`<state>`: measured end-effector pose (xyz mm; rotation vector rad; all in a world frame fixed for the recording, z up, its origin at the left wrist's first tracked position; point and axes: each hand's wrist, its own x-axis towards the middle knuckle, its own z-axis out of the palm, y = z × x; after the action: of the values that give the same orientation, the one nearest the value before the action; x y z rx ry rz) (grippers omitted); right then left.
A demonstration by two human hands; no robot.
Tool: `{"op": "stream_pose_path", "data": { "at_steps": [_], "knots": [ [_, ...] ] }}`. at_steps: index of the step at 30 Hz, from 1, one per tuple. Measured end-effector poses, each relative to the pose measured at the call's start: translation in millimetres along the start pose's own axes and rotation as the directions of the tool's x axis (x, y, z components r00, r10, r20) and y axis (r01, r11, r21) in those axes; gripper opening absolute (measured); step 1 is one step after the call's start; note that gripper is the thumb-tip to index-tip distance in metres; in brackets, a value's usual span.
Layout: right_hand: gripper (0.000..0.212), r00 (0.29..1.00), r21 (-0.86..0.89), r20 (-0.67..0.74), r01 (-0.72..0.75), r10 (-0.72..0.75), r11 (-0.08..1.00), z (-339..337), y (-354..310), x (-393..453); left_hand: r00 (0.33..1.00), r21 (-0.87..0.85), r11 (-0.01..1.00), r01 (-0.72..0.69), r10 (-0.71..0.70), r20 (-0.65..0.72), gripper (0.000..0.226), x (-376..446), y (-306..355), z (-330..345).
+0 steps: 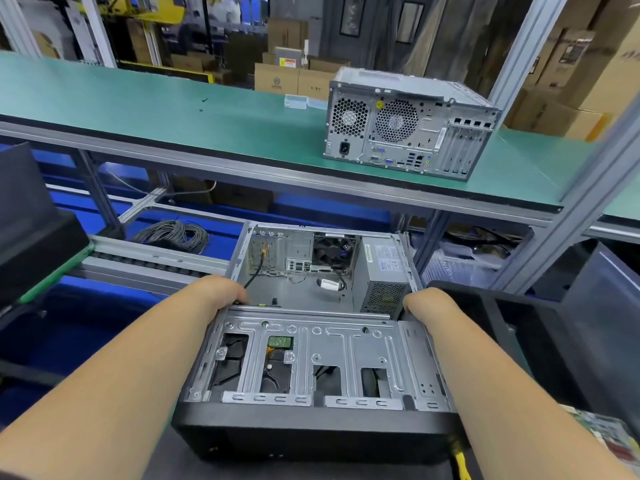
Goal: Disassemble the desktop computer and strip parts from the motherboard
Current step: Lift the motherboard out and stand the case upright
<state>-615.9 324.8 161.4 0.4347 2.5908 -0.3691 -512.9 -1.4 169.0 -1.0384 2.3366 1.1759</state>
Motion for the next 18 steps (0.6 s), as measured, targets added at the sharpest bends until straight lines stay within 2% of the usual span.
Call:
{"op": "stream_pose_path", "data": {
  "at_steps": [2,3,6,8,11,14,16,18],
  "knots": [
    [0.046,1.0,-0.059,0.031,0.003,-0.001,0.998,-1,-7,9,0.998,-0.055,0.998,-0.003,0.006,0.055,0.067,5,-2,-3],
    [0.05,1.0,-0.067,0.03,0.002,0.0,0.998,-1,-8,13,0.997,-0.109,0.994,-0.002,0.011,0.077,0.061,8,-4,-3],
    [0.053,0.999,-0.17,0.021,0.035,-0.032,0.985,-1,-10,20,0.998,-0.227,0.974,-0.017,0.032,0.063,0.009,11,-9,-4],
    [0.054,0.999,-0.183,0.037,0.026,-0.019,0.983,-2,-6,19,0.998,-0.227,0.973,-0.025,0.038,0.05,0.012,14,-12,-3],
    [0.066,0.992,-0.082,0.092,-0.082,0.089,0.993,-7,-2,9,0.996,-0.231,0.972,-0.042,0.059,0.068,0.013,16,-12,-4],
    [0.072,0.993,0.074,0.056,-0.105,0.1,0.992,-14,4,-4,0.995,-0.246,0.967,-0.063,0.08,0.06,0.008,13,-9,-10],
    [0.06,0.996,0.2,-0.013,-0.085,0.089,0.976,-17,12,-9,0.99,-0.305,0.947,-0.097,0.123,0.067,0.019,12,-3,-18],
    [0.031,0.99,0.371,-0.128,-0.013,0.065,0.928,-20,21,-17,0.981,-0.376,0.915,-0.147,0.183,0.063,0.029,14,3,-27]
  ]
}}
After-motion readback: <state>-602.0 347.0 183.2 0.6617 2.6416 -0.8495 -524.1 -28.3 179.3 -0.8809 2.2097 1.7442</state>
